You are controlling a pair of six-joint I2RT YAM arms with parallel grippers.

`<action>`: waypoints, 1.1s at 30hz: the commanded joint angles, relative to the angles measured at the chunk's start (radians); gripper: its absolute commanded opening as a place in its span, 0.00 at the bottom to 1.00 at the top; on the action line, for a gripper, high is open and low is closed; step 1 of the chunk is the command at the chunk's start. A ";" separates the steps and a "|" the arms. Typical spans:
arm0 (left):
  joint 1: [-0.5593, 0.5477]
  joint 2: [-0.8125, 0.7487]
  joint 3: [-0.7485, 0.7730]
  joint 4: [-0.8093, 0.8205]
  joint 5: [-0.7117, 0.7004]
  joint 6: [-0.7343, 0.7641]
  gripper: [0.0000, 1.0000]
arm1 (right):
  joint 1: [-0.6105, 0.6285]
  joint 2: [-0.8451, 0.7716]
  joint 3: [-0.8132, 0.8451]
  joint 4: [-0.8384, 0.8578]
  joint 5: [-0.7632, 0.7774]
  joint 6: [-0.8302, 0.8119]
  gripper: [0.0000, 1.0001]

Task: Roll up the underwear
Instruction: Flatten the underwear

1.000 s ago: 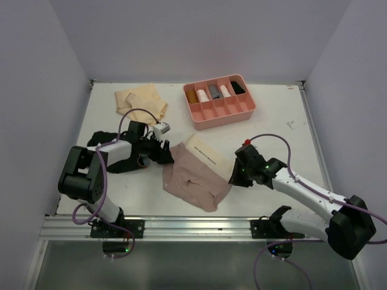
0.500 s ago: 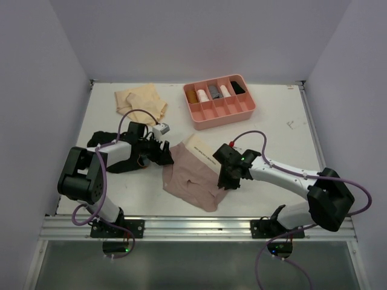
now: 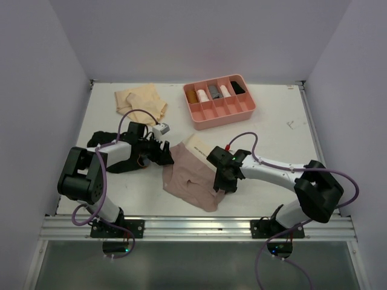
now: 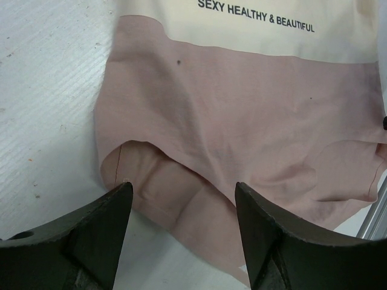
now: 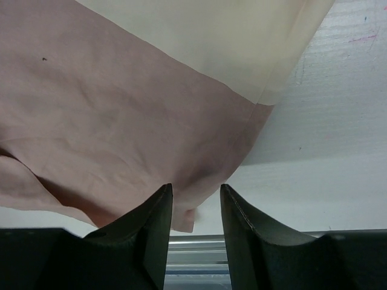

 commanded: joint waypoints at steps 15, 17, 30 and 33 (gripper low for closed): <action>0.011 -0.017 -0.002 0.033 0.001 0.012 0.73 | 0.006 -0.018 -0.061 0.031 0.018 0.021 0.07; 0.011 -0.015 0.001 0.031 -0.001 0.012 0.73 | 0.006 -0.030 -0.070 0.023 0.006 0.020 0.00; 0.011 -0.003 0.018 0.004 -0.036 0.023 0.73 | 0.008 -0.162 -0.140 -0.015 0.023 0.017 0.00; 0.012 -0.003 0.027 -0.012 -0.036 0.029 0.73 | 0.008 -0.164 -0.168 -0.014 0.026 0.011 0.00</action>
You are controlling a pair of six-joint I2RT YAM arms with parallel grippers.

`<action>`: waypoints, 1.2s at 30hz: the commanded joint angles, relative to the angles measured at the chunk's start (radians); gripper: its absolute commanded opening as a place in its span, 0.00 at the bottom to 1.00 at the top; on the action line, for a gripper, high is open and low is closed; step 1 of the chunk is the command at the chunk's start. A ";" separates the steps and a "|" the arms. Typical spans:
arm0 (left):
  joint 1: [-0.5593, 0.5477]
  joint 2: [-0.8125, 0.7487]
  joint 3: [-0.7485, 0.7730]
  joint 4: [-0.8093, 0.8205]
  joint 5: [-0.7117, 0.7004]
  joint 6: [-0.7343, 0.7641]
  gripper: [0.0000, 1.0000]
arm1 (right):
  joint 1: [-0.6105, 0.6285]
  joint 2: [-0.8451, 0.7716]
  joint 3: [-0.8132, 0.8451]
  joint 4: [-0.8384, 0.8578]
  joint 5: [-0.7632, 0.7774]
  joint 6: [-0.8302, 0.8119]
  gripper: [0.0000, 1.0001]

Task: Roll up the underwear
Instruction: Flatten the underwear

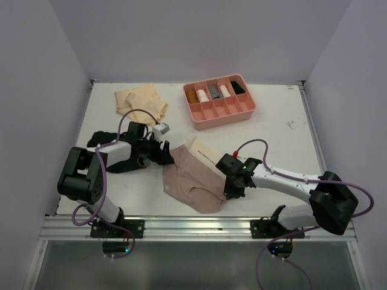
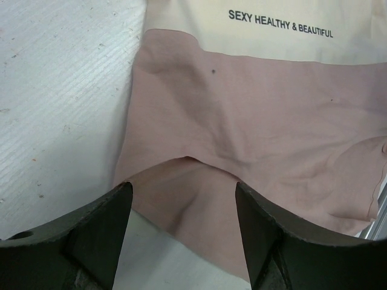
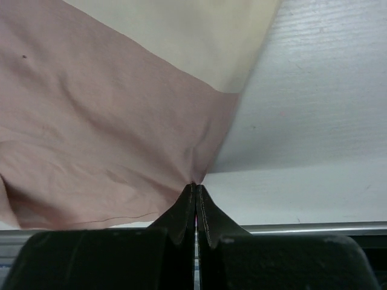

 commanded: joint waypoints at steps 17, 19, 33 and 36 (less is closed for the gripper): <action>0.018 -0.066 0.022 -0.101 -0.047 0.074 0.71 | -0.004 -0.009 -0.017 -0.048 0.091 -0.093 0.00; 0.018 -0.080 0.018 -0.117 -0.038 0.082 0.72 | -0.007 0.007 -0.017 -0.037 0.103 -0.110 0.00; 0.021 -0.092 0.184 -0.150 0.091 0.203 0.68 | -0.134 -0.265 0.092 -0.075 0.197 -0.261 0.61; 0.020 0.013 0.280 -0.097 0.071 0.145 0.63 | -0.247 -0.243 0.089 -0.045 0.160 -0.315 0.53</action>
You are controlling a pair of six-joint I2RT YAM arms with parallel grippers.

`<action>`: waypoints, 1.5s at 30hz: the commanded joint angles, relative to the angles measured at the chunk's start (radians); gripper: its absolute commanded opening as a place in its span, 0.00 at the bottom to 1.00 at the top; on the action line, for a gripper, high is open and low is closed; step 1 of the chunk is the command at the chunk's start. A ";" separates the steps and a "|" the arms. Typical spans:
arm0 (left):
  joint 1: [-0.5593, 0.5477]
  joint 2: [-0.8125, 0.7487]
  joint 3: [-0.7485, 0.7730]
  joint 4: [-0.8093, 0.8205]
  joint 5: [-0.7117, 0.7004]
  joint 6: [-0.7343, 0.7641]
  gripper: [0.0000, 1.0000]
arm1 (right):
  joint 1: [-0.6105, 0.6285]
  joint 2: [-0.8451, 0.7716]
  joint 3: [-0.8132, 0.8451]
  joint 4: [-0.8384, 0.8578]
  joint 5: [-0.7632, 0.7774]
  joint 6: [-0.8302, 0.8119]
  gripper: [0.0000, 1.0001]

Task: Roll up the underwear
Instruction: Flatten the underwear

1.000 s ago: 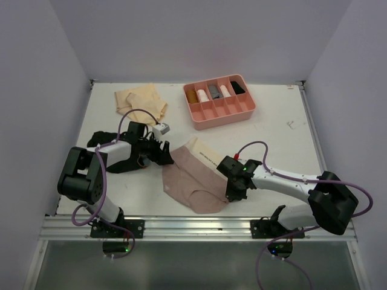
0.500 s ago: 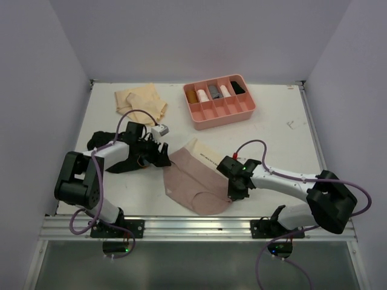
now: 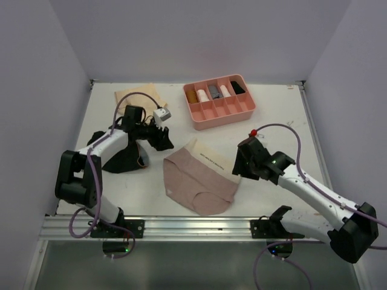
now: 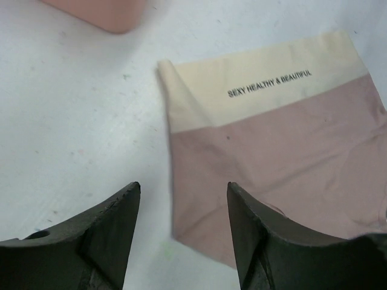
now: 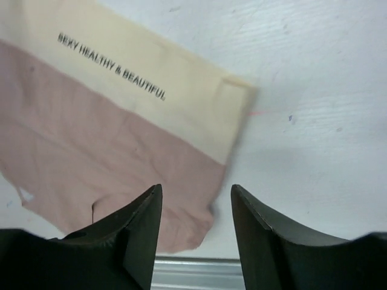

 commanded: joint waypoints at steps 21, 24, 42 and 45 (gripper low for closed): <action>-0.019 0.352 0.222 0.180 -0.042 -0.161 0.49 | -0.268 0.308 -0.133 0.313 -0.112 -0.121 0.23; -0.025 0.377 0.245 0.190 -0.033 -0.173 0.50 | -0.305 0.328 -0.178 0.356 -0.155 -0.130 0.09; -0.102 0.478 0.254 0.194 -0.039 -0.198 0.40 | -0.348 0.270 -0.259 0.400 -0.219 -0.143 0.00; -0.114 0.481 0.243 0.186 -0.068 -0.192 0.33 | -0.355 0.253 -0.273 0.399 -0.219 -0.141 0.00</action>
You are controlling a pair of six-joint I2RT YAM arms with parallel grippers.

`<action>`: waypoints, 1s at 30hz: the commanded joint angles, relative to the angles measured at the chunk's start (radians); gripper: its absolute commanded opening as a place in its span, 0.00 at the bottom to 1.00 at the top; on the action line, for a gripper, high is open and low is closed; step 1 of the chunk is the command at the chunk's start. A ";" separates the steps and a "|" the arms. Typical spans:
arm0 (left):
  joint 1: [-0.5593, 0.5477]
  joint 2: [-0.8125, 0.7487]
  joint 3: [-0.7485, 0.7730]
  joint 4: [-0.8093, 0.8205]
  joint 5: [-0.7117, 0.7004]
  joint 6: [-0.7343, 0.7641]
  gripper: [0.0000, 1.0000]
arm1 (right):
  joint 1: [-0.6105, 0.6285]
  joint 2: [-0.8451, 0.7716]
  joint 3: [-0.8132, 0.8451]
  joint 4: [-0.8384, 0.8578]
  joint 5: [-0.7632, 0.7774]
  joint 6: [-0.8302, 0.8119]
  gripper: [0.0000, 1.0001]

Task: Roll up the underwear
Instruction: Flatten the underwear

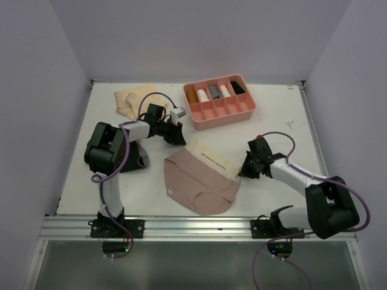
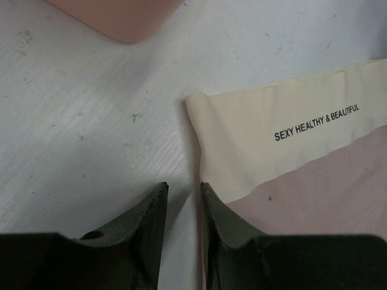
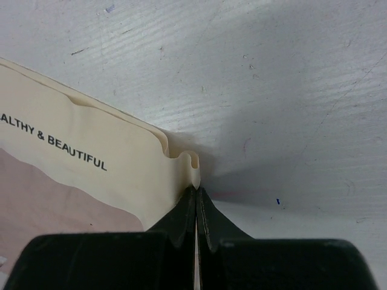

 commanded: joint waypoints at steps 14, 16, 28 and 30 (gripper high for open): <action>-0.027 0.025 -0.046 -0.015 -0.026 0.011 0.29 | -0.024 -0.027 -0.106 -0.056 -0.007 -0.002 0.00; -0.027 0.022 -0.055 -0.005 -0.018 0.003 0.38 | -0.024 -0.032 -0.112 -0.054 -0.010 -0.005 0.00; -0.010 0.036 -0.059 0.027 0.059 -0.067 0.42 | -0.025 -0.032 -0.115 -0.056 -0.010 -0.011 0.00; 0.013 0.044 -0.056 0.041 0.108 -0.084 0.43 | -0.025 -0.038 -0.121 -0.053 -0.016 -0.008 0.00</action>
